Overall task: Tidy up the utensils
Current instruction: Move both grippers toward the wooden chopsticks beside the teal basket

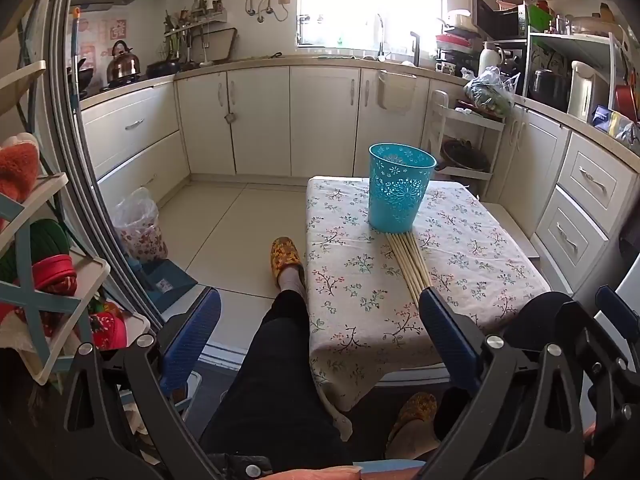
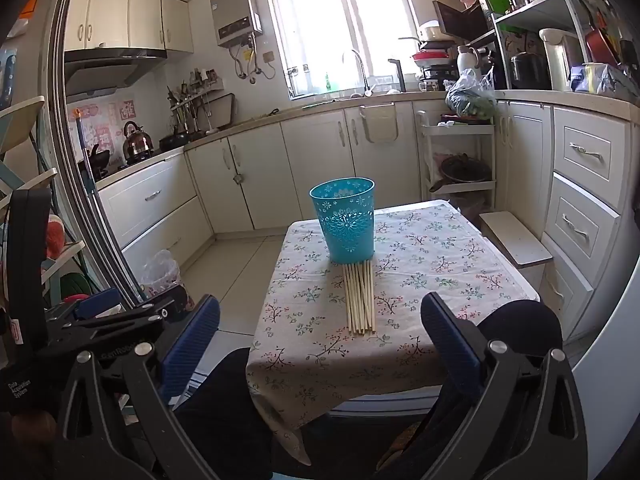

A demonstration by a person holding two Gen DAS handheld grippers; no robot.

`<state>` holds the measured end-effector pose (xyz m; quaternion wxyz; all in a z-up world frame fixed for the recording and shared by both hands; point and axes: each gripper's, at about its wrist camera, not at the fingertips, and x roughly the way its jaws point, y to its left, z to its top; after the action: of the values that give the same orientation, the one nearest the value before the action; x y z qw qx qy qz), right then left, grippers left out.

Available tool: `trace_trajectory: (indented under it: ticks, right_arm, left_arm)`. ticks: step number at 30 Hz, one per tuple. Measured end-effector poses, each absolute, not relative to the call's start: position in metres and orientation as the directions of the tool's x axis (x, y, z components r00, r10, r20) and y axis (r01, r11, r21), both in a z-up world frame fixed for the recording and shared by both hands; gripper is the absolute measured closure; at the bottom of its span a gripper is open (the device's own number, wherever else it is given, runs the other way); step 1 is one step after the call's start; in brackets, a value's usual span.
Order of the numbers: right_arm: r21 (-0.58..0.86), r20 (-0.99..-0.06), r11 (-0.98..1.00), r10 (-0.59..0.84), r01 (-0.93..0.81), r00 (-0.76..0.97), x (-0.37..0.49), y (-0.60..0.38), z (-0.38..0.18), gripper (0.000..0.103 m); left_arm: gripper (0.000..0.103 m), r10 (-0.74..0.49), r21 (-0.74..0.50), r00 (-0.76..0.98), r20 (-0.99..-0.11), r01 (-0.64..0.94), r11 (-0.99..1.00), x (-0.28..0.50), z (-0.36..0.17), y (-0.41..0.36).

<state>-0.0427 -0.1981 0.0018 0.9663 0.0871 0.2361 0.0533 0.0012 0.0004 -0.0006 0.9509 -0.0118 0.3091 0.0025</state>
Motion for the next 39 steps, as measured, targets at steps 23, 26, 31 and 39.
trace_trajectory:
  ticks: [23, 26, 31, 39]
  right_arm:
    - [0.19, -0.433, 0.979, 0.148, -0.07, 0.889, -0.0408, -0.1991, 0.0034, 0.006]
    - [0.19, -0.432, 0.979, 0.148, -0.07, 0.889, -0.0418, -0.1981, 0.0039, 0.006]
    - [0.194, -0.431, 0.978, 0.153, -0.074, 0.889, -0.045, -0.1984, 0.0055, 0.006]
    - [0.209, -0.433, 0.974, 0.171, -0.086, 0.885, -0.0424, -0.2008, 0.0028, 0.006]
  left_arm:
    - [0.008, -0.025, -0.028, 0.811, -0.584, 0.011, 1.0, -0.0018, -0.0011, -0.0012]
    - [0.008, -0.027, -0.027, 0.812, -0.584, 0.013, 1.0, -0.0011, 0.0016, -0.0022]
    - [0.008, -0.035, -0.037, 0.808, -0.589, 0.016, 0.999, -0.001, 0.0008, 0.0001]
    - [0.008, -0.043, -0.042, 0.808, -0.588, 0.023, 0.999, -0.0002, -0.0002, 0.0008]
